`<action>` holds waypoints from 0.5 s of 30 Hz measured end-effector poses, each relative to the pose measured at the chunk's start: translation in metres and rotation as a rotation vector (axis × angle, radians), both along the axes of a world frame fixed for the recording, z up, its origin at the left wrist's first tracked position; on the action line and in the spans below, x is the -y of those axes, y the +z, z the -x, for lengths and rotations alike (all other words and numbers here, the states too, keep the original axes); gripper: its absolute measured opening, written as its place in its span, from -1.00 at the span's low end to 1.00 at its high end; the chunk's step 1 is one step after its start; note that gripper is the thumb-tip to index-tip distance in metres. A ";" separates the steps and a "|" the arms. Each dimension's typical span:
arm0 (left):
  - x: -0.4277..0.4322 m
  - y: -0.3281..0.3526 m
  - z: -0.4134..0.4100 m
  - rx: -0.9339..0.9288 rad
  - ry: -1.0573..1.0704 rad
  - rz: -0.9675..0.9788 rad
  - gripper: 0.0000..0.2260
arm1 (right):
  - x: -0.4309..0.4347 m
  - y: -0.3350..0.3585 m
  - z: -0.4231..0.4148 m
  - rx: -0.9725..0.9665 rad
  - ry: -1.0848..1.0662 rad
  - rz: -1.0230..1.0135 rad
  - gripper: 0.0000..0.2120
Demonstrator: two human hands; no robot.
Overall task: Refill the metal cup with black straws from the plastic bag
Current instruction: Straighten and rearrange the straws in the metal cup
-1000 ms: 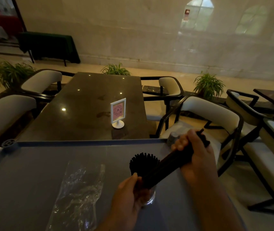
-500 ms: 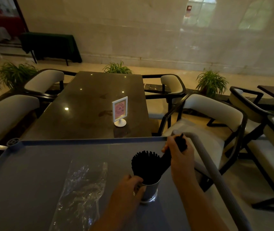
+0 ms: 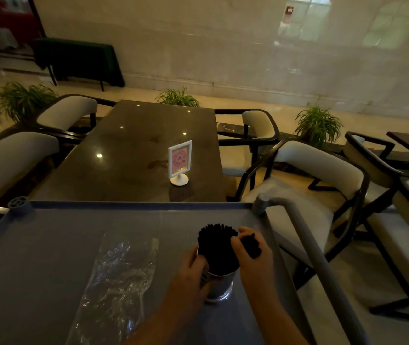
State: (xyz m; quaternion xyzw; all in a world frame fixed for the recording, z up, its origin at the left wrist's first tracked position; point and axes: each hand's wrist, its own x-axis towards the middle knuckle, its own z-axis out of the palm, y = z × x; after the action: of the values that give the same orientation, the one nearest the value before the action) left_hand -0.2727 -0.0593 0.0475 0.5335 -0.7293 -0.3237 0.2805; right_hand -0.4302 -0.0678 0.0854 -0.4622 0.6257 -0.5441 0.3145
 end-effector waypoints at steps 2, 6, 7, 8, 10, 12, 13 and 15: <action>0.001 -0.003 0.000 0.011 -0.008 0.010 -0.41 | -0.004 -0.004 -0.003 0.003 0.012 -0.014 -0.95; 0.001 -0.008 -0.001 -0.017 -0.022 0.021 -0.38 | -0.008 -0.008 -0.011 -0.096 0.039 -0.012 -0.95; 0.001 -0.009 -0.001 -0.027 -0.025 0.023 -0.37 | -0.007 -0.008 -0.013 -0.111 0.029 -0.009 -0.94; 0.001 -0.009 -0.001 -0.038 -0.027 0.027 -0.36 | -0.006 -0.009 -0.013 -0.125 0.017 -0.005 -0.92; 0.002 -0.008 -0.001 -0.048 -0.025 0.040 -0.37 | -0.005 -0.011 -0.014 -0.153 0.003 0.002 -0.88; 0.001 -0.006 -0.001 -0.061 -0.031 0.057 -0.38 | -0.005 -0.015 -0.013 -0.137 0.008 0.002 -0.82; 0.001 -0.005 -0.001 -0.076 -0.035 0.064 -0.38 | -0.005 -0.016 -0.012 -0.098 0.009 0.003 -0.79; 0.001 -0.005 -0.002 -0.097 -0.036 0.066 -0.39 | -0.005 -0.016 -0.013 0.017 -0.015 0.018 -0.78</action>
State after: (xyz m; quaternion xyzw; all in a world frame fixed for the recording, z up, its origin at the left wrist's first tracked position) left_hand -0.2712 -0.0605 0.0425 0.4944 -0.7346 -0.3299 0.3271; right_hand -0.4169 -0.0632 0.0695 -0.4556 0.6217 -0.5558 0.3116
